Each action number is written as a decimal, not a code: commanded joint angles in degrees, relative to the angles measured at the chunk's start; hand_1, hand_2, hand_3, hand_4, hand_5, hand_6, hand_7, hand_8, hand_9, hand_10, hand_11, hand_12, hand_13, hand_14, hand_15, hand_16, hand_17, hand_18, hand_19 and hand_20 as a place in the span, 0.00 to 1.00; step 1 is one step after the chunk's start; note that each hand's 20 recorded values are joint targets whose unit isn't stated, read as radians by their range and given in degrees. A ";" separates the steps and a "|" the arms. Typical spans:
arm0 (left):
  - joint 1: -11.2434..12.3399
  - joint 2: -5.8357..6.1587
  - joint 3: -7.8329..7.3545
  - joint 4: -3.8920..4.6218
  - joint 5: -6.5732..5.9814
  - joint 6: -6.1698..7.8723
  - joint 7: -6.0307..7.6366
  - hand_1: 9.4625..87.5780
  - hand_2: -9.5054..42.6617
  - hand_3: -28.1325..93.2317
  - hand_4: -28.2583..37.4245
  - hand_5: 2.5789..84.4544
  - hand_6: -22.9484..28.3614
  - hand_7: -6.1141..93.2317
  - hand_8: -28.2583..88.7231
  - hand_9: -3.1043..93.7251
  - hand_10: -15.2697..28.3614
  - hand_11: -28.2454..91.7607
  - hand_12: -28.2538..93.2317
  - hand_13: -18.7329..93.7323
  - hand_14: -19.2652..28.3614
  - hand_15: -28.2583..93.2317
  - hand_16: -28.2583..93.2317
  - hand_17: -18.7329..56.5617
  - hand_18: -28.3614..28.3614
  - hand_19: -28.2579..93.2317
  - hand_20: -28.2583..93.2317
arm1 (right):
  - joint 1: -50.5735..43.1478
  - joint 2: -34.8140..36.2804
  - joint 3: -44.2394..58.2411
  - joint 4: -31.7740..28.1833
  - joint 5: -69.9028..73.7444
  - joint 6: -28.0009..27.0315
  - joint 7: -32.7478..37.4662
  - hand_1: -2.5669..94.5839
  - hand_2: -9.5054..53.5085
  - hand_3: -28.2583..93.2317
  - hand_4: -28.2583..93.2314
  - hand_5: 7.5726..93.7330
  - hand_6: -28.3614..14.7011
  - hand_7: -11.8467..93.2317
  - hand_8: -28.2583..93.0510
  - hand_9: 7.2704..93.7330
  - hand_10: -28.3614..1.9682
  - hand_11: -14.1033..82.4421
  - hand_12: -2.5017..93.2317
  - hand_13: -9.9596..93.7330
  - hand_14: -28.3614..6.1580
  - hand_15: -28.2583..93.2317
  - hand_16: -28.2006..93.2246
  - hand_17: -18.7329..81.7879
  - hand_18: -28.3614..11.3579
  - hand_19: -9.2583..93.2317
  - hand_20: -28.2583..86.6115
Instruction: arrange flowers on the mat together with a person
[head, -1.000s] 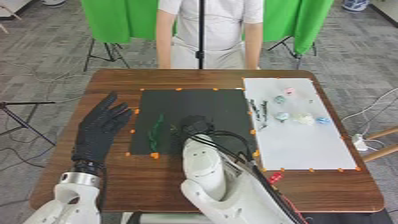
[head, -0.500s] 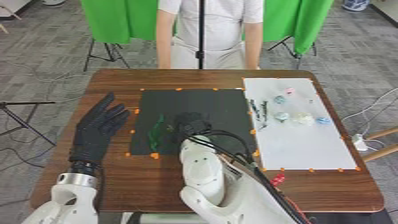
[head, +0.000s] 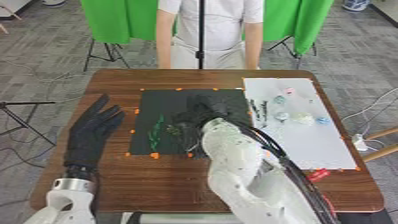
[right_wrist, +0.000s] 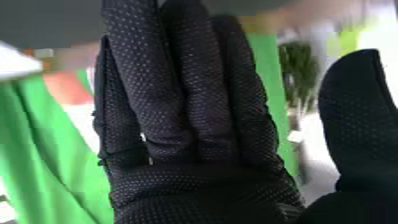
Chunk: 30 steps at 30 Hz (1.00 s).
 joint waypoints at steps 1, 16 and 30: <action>4.95 1.37 -0.98 -0.11 0.17 2.76 3.64 0.18 0.37 0.82 0.09 0.36 0.59 0.17 0.16 0.34 0.79 0.41 0.32 0.37 0.89 0.51 0.20 0.13 0.85 0.62 0.31 | -7.58 5.04 16.17 -7.25 29.91 14.62 0.04 0.29 0.17 0.80 0.02 0.70 0.56 0.23 0.13 0.73 0.34 0.31 0.15 0.73 0.33 0.57 0.33 0.37 0.14 0.78 0.23; 5.79 3.25 2.17 0.65 0.76 7.37 13.70 0.14 0.37 0.82 0.00 0.35 0.54 0.16 0.16 0.36 0.76 0.40 0.32 0.40 0.89 0.52 0.19 0.20 0.84 0.65 0.33 | -25.81 3.50 40.47 -5.87 88.86 23.84 -28.56 0.22 0.21 0.87 0.00 0.45 0.61 0.25 0.12 0.46 0.39 0.25 0.14 0.48 0.23 0.41 0.36 0.25 0.20 0.52 0.36; 4.11 2.92 2.29 1.31 1.05 5.02 10.95 0.12 0.36 0.82 0.00 0.31 0.52 0.17 0.16 0.33 0.73 0.37 0.33 0.39 0.86 0.49 0.21 0.15 0.84 0.58 0.31 | -28.03 4.39 41.69 -5.71 90.38 27.04 -34.20 0.18 0.21 0.87 0.00 0.38 0.64 0.23 0.13 0.40 0.43 0.21 0.15 0.44 0.23 0.33 0.42 0.24 0.21 0.44 0.38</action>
